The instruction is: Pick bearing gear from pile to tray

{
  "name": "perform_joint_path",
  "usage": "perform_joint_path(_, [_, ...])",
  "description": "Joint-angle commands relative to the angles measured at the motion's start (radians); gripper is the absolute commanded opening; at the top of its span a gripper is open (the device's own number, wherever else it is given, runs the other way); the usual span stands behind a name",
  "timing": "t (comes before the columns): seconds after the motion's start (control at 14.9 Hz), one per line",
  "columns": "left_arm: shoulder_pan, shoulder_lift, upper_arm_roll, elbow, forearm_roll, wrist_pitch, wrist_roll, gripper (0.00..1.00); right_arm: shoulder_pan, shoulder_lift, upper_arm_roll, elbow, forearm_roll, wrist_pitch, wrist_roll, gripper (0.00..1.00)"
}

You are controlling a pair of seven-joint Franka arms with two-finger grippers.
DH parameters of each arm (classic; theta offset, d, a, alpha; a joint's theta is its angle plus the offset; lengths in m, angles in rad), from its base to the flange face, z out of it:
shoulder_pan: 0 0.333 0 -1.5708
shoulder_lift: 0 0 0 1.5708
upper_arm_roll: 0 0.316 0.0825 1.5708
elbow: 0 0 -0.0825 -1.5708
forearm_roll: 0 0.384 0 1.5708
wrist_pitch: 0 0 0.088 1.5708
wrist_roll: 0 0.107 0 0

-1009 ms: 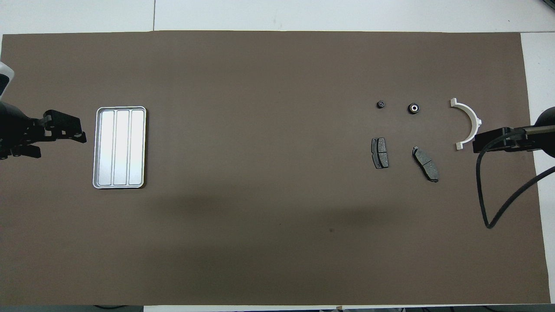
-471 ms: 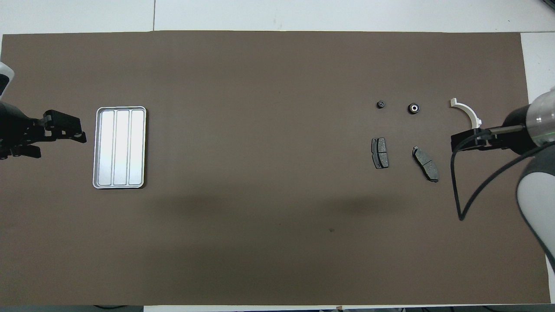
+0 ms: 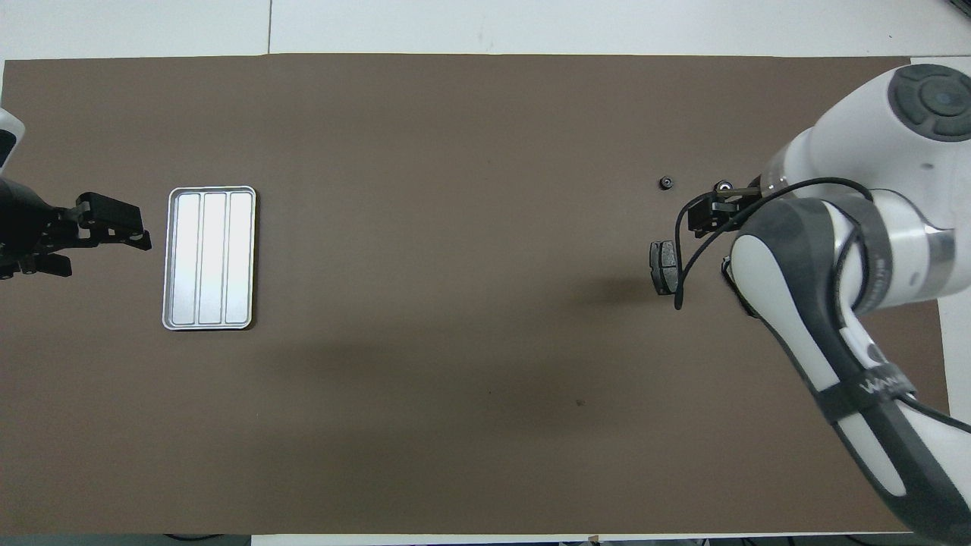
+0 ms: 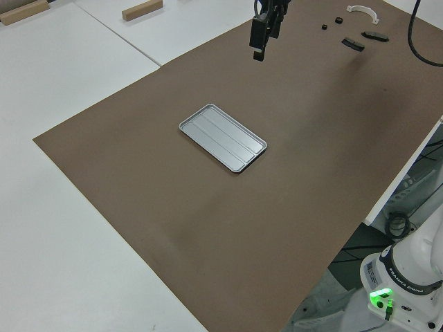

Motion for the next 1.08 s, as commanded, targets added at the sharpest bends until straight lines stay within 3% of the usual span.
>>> perform_joint_path(0.0, [0.000,-0.015,0.000,-0.007,0.001,-0.014,0.007,1.00,0.009,0.119,0.003,0.070,-0.010,0.066,0.071,1.00])
perform_joint_path(0.4, [0.000,-0.015,0.000,-0.007,0.001,-0.014,0.007,1.00,0.016,0.345,0.001,0.207,-0.062,0.145,0.107,1.00])
perform_joint_path(0.61, [0.000,-0.015,0.000,-0.007,0.001,-0.014,0.007,1.00,0.012,0.389,0.000,0.207,-0.066,0.236,0.107,1.00])
perform_joint_path(1.01, [0.000,-0.015,0.000,-0.007,0.001,-0.014,0.007,1.00,0.009,0.416,-0.002,0.214,-0.097,0.264,0.107,1.00])
